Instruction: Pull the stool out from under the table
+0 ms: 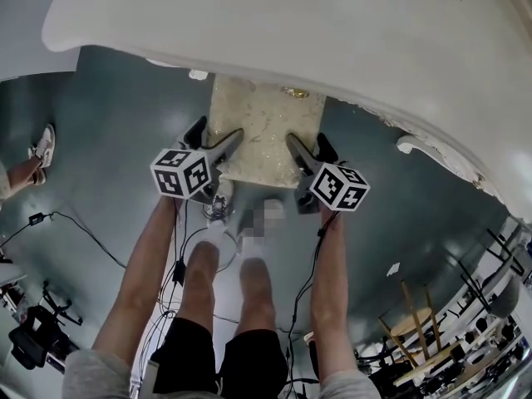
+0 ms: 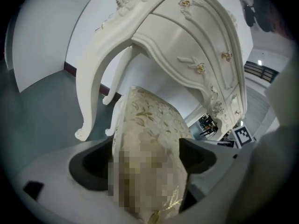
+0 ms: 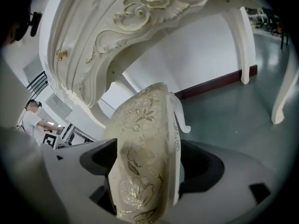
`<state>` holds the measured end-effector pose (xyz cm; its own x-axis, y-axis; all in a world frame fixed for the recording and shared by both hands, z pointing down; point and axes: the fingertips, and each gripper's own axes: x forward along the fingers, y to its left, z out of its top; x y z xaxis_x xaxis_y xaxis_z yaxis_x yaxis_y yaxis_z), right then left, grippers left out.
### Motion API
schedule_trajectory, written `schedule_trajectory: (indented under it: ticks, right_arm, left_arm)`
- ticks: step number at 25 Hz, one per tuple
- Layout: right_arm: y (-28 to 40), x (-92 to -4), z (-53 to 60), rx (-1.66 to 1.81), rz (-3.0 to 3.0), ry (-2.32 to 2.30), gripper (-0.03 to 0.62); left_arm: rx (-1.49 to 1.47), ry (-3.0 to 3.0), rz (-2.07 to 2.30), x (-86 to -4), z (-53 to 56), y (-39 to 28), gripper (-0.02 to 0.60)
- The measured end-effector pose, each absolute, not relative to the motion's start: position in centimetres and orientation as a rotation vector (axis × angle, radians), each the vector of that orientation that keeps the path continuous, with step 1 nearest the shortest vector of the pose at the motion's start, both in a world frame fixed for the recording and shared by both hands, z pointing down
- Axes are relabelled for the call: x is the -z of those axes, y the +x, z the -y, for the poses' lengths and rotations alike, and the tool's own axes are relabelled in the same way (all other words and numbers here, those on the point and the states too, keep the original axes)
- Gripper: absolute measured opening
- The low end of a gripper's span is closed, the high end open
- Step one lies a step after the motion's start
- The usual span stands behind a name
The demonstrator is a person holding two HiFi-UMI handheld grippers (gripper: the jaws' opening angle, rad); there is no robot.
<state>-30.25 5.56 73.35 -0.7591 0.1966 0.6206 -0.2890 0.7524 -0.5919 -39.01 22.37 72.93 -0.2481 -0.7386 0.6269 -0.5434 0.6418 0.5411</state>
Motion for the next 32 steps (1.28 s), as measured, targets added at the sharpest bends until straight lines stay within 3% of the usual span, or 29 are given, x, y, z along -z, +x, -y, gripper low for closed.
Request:
schedule_trajectory:
  ticks: [32]
  right_arm:
    - [-31.3,-74.1,-6.7,-0.972,2.235,0.034,0.408]
  left_arm:
    - [0.261,1.097,1.827,-74.4,-21.4,-39.5,0.428]
